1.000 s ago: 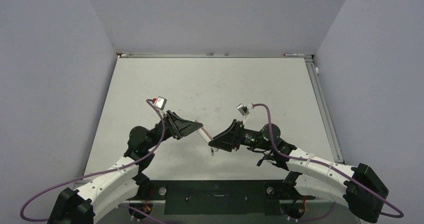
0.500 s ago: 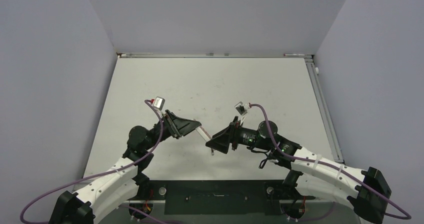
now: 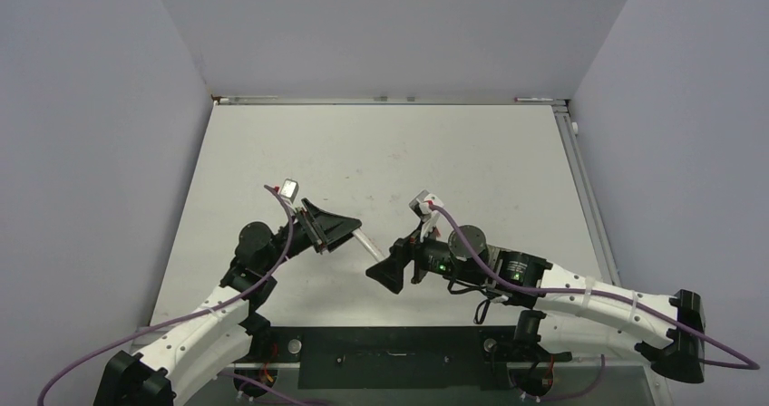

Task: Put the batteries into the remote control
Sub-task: Adjust the remote control.

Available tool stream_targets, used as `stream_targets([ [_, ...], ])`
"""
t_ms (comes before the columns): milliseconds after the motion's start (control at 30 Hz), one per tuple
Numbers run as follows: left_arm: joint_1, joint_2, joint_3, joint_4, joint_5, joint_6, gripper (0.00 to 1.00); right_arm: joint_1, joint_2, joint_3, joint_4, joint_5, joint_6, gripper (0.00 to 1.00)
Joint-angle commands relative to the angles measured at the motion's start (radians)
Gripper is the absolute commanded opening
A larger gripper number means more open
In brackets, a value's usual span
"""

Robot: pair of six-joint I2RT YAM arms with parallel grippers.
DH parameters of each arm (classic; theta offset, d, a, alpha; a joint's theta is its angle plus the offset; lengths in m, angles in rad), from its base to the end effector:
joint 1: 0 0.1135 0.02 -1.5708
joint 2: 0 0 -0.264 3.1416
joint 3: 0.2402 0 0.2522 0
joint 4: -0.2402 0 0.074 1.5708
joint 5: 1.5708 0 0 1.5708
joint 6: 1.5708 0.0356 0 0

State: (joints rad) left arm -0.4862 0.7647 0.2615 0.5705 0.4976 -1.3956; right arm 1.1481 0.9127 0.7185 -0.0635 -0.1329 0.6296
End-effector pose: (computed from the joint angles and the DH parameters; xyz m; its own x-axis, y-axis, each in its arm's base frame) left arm 0.1495 -0.0982 0.2378 -0.8086 -0.5514 -0.2055 0.2035 0.0657 -0.9769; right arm 0.0844 0.1991 0.3061 -0.6477 -0.0172 -0.7617 -0.7115 0.3711 0.5967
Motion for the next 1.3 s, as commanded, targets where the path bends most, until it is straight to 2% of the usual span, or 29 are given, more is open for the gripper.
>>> stream_targets([
  [0, 0.015, -0.006, -0.002, -0.025, 0.003, -0.033, 0.0, 0.051, 0.027, 0.087, -0.118, 0.165, -0.104, 0.87],
  [133, 0.019, -0.005, -0.005, -0.041, 0.019, -0.059, 0.0, 0.096, 0.083, 0.152, -0.208, 0.273, -0.147, 0.84],
  [267, 0.021, -0.021, -0.004, -0.127, 0.01, -0.069, 0.0, 0.148, 0.152, 0.212, -0.249, 0.351, -0.185, 0.82],
  [467, 0.034, -0.028, -0.018, -0.178, 0.015, -0.092, 0.0, 0.228, 0.284, 0.314, -0.336, 0.502, -0.217, 0.7],
  [700, 0.057, -0.036, -0.022, -0.196, 0.039, -0.093, 0.0, 0.278, 0.371, 0.373, -0.43, 0.635, -0.208, 0.61],
  [833, 0.064, -0.042, -0.019, -0.208, 0.051, -0.087, 0.0, 0.28, 0.376, 0.366, -0.43, 0.642, -0.203, 0.48],
  [1067, 0.066, -0.048, -0.019, -0.221, 0.066, -0.079, 0.0, 0.279, 0.377, 0.352, -0.401, 0.622, -0.202, 0.32],
  [1200, 0.066, -0.049, -0.03, -0.192, 0.08, -0.094, 0.0, 0.28, 0.391, 0.363, -0.398, 0.607, -0.202, 0.13],
  [1267, 0.065, -0.05, -0.033, -0.185, 0.085, -0.098, 0.0, 0.28, 0.395, 0.366, -0.398, 0.6, -0.201, 0.08],
])
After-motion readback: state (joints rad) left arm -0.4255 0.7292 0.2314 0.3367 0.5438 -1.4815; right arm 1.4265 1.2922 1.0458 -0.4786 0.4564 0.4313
